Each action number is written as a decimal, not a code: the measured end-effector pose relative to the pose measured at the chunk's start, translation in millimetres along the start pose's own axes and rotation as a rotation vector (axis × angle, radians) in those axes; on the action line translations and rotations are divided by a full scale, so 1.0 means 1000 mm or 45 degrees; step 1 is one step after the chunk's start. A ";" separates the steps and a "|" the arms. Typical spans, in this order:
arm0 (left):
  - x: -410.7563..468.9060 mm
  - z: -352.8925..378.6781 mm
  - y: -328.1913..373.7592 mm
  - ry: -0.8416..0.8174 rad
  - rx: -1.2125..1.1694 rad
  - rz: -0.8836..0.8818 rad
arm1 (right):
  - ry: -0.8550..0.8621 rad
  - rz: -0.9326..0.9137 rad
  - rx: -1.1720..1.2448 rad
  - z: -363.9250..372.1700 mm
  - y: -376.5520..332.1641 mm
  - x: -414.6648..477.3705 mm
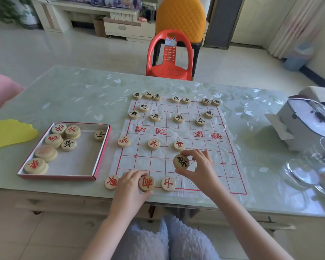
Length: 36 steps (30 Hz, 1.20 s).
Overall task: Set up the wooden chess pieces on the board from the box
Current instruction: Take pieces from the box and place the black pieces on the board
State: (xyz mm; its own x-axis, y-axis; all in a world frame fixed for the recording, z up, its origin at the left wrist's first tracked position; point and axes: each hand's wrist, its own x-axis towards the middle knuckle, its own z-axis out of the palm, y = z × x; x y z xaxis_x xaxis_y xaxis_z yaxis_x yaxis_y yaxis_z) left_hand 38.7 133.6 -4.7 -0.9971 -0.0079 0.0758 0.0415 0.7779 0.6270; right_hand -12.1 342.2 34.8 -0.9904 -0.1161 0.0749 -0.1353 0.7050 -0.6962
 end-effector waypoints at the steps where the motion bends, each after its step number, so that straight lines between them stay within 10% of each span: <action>1: 0.001 0.002 -0.001 -0.001 0.012 -0.008 | -0.003 0.005 -0.001 0.000 0.001 -0.001; 23: 0.076 -0.005 0.023 0.093 -0.034 0.050 | -0.055 0.046 0.046 0.005 0.011 0.033; 36: 0.229 0.015 0.031 0.129 -0.097 0.042 | 0.094 -0.006 -0.028 0.010 0.028 0.249</action>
State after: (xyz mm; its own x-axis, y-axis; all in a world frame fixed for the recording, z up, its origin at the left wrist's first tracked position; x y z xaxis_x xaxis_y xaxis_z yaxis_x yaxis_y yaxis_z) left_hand -189.4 165.5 20.4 -0.9837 -0.0493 0.1726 0.0828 0.7286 0.6799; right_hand -261.8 325.9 26.5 -0.9890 -0.0685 0.1312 -0.1401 0.7197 -0.6800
